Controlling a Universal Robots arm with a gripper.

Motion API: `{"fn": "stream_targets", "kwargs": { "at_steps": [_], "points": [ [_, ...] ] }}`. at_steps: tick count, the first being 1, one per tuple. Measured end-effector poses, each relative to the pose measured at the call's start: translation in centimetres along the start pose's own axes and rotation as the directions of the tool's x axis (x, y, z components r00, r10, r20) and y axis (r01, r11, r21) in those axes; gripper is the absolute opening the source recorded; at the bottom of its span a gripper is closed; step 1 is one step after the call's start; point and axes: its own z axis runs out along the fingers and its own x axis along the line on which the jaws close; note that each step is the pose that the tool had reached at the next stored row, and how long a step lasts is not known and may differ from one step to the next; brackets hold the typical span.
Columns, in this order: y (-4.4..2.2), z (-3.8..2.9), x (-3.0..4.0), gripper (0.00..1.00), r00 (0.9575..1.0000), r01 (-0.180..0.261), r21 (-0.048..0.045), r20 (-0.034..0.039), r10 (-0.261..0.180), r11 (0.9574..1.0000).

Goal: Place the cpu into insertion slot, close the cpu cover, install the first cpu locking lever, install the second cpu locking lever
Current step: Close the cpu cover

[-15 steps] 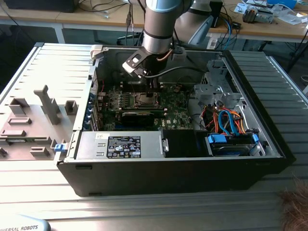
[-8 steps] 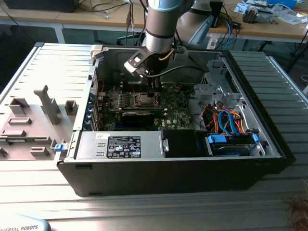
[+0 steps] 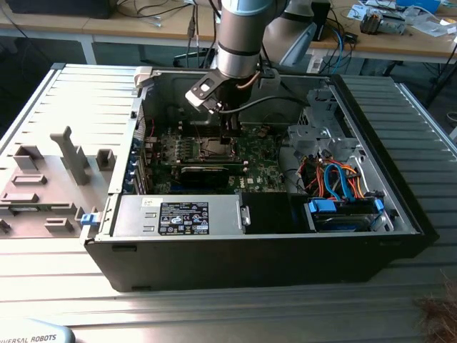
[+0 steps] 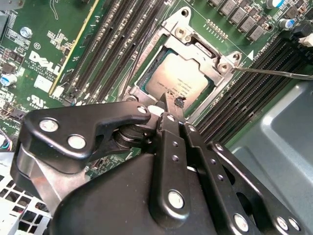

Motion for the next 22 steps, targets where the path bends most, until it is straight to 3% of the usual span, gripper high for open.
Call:
{"fn": "stream_targets", "kwargs": {
  "at_steps": [8, 22],
  "points": [
    [0.01, -0.57, -0.02, 0.11, 0.9999, -0.001, 0.0013, 0.0111, 0.001, 1.0000],
    [-0.06, -1.73, -0.04, 0.11, 0.9999, -0.001, 0.0012, 0.0111, 0.001, 1.0000]
  ]
}}
